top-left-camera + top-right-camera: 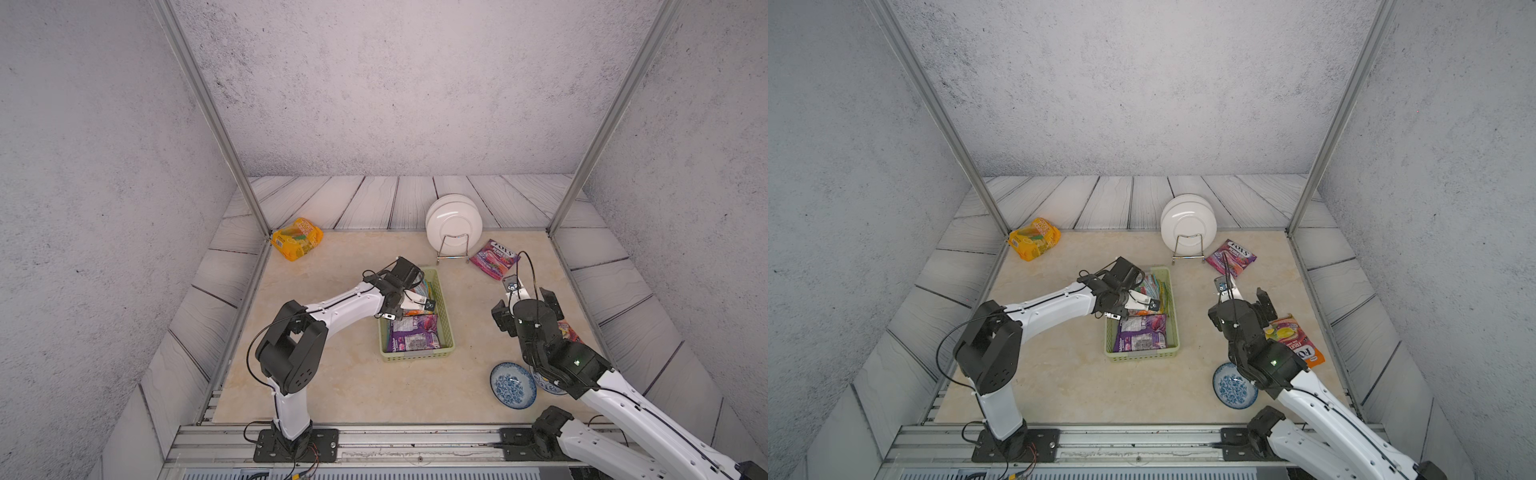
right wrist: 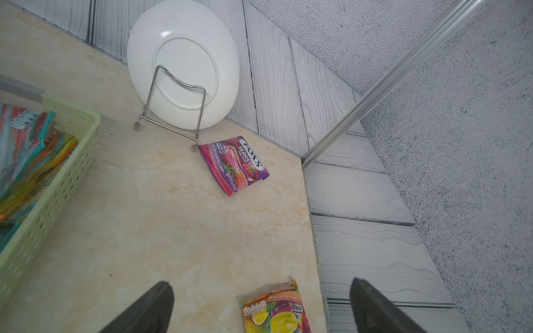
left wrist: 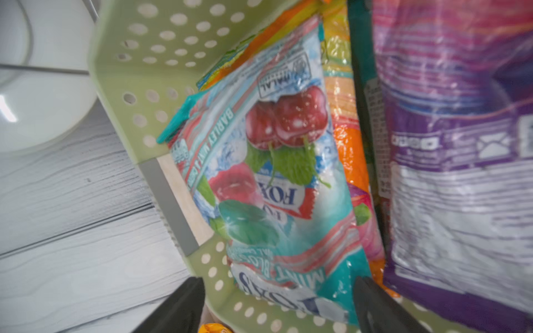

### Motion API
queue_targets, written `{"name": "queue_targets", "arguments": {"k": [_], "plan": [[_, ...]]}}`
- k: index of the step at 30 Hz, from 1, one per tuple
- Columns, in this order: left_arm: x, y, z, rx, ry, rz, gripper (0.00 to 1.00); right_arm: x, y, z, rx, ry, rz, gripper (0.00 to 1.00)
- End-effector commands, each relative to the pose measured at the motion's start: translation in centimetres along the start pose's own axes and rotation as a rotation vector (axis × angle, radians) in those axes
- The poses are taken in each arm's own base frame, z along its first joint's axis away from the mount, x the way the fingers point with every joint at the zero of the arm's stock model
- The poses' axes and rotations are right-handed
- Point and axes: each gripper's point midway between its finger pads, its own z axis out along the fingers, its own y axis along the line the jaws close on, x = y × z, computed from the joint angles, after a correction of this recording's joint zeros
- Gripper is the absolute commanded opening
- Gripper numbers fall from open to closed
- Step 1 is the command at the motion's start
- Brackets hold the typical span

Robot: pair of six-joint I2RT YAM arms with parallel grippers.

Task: Put the candies in the basket
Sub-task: Place the candy in the basket.

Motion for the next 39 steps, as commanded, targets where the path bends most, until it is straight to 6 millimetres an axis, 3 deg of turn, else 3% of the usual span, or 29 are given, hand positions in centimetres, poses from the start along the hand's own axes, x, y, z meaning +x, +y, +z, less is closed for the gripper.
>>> {"name": "queue_targets", "arguments": {"k": [1, 7, 17, 23, 32, 35, 39], "plan": [[-0.2, 1.4, -3.9, -0.018, -0.062, -0.065, 0.89, -0.2, -0.1, 0.1, 0.003, -0.007, 0.015, 1.00], [-1.1, 3.3, -5.2, -0.007, -0.131, -0.280, 0.83, 0.0, -0.2, 0.2, 0.011, -0.002, 0.015, 1.00], [-1.1, 4.9, -1.7, 0.048, -0.100, -0.668, 0.77, -0.1, -0.1, 0.1, -0.002, -0.006, 0.023, 1.00], [-1.1, 3.4, 0.5, 0.145, -0.023, -0.859, 0.75, 0.0, -0.3, 0.1, 0.005, -0.003, 0.023, 1.00], [0.6, 1.8, 5.2, 0.288, 0.039, -1.147, 0.69, 0.0, -0.2, 0.0, -0.003, -0.006, 0.029, 1.00], [1.0, 0.7, 6.6, 0.329, 0.075, -1.171, 0.67, -0.1, -0.3, 0.0, -0.001, -0.007, 0.031, 1.00], [0.6, 0.1, 6.4, 0.365, 0.070, -1.176, 0.67, 0.0, -0.3, 0.0, 0.000, -0.005, 0.030, 1.00]]}}
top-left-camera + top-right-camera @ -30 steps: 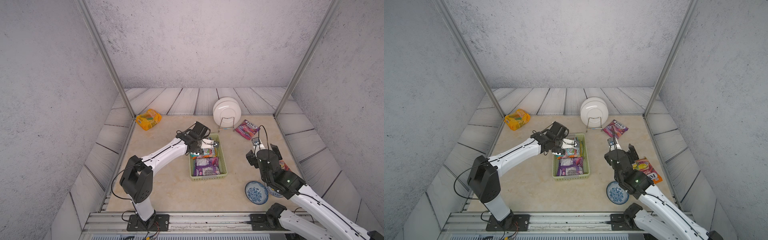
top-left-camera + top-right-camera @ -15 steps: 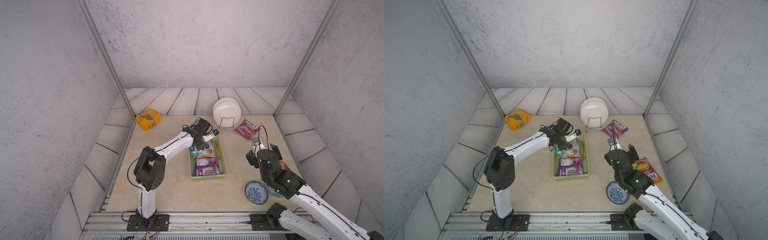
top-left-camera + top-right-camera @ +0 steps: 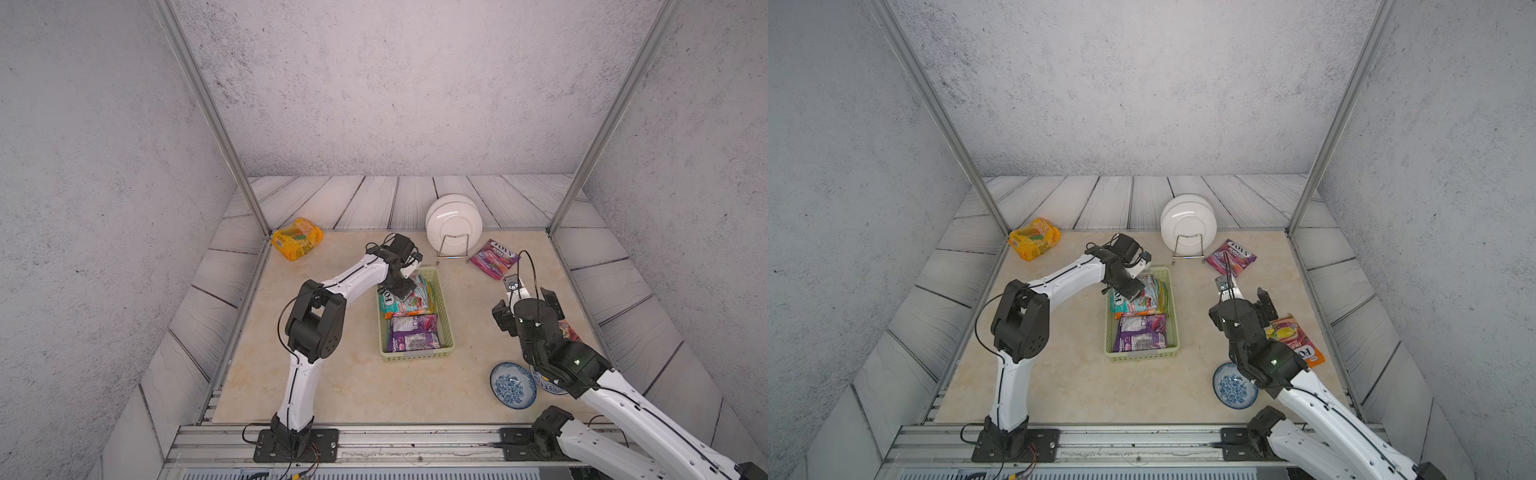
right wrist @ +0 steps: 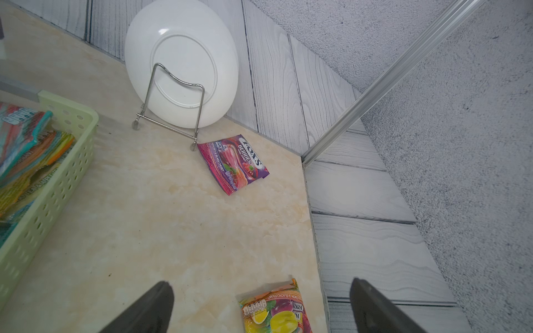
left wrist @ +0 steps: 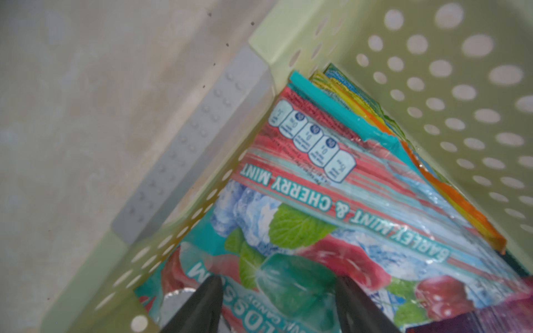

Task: Put the candies in the basket
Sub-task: Place the candy in the basket.

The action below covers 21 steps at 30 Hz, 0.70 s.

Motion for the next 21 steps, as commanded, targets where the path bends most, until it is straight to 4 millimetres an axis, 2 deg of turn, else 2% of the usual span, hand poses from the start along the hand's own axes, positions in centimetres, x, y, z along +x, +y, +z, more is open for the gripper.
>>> {"name": "queue_targets", "arguments": {"k": [1, 4, 9, 12, 16, 21], "plan": [[2.0, -0.2, 1.3, 0.026, 0.067, -0.050, 0.67, -0.2, -0.2, -0.1, -0.001, -0.011, 0.026, 1.00], [1.4, -0.3, 0.0, 0.026, 0.044, -0.047, 0.68, -0.1, -0.4, -0.2, 0.007, -0.011, 0.027, 1.00], [-0.7, -0.6, -5.2, 0.011, -0.084, -0.012, 0.76, -0.1, -0.1, -0.1, -0.004, -0.009, 0.026, 1.00], [-1.3, 0.0, -7.9, -0.034, -0.149, 0.004, 0.79, 0.0, 0.0, 0.0, -0.006, 0.001, 0.022, 1.00], [-0.7, 1.0, -11.3, -0.087, -0.179, 0.012, 0.83, 0.0, 0.2, 0.1, -0.014, 0.010, 0.018, 1.00], [1.1, 2.3, -14.4, -0.116, -0.222, -0.030, 0.85, -0.5, 0.2, 0.3, -0.018, 0.029, -0.001, 1.00]]}}
